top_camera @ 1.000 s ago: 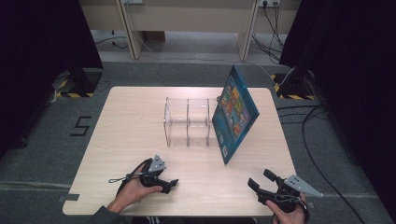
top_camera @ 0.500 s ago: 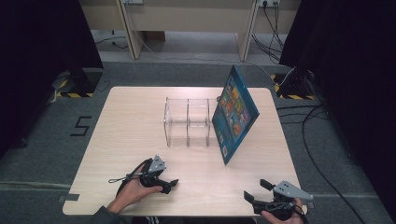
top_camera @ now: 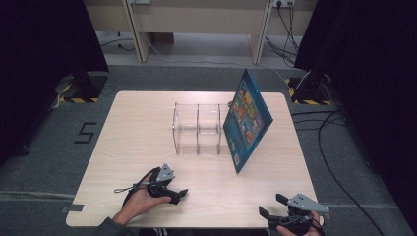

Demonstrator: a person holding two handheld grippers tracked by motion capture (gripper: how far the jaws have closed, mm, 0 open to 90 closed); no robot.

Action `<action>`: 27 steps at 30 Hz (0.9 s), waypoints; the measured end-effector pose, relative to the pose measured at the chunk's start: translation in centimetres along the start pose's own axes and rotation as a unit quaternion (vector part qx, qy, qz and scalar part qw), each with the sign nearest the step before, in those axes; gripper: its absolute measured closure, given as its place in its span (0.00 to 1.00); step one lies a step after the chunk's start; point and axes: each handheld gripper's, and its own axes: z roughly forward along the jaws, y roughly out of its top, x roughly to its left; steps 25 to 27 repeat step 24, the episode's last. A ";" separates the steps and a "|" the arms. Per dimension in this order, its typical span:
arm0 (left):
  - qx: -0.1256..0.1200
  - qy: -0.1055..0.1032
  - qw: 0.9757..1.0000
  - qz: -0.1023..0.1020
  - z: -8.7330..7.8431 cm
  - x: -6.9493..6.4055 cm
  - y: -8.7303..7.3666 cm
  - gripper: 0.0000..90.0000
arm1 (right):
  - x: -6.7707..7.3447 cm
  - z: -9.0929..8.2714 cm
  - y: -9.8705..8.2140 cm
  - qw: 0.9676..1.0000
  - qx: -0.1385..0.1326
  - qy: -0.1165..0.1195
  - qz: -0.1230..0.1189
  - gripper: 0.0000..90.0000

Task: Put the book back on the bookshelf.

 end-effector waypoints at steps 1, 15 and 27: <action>0.000 0.000 1.000 0.000 0.0 0.0 0.0 0.09 | 0.0 0.0 0.0 1.000 0.005 -0.002 0.000 0.18; 0.000 0.000 1.000 0.000 0.0 0.0 0.0 0.09 | 0.2 0.5 -0.6 0.997 0.066 -0.022 -0.032 0.19; 0.000 0.000 1.000 0.000 0.0 0.0 0.0 0.10 | 0.7 1.1 -0.9 0.991 0.117 -0.024 -0.067 0.21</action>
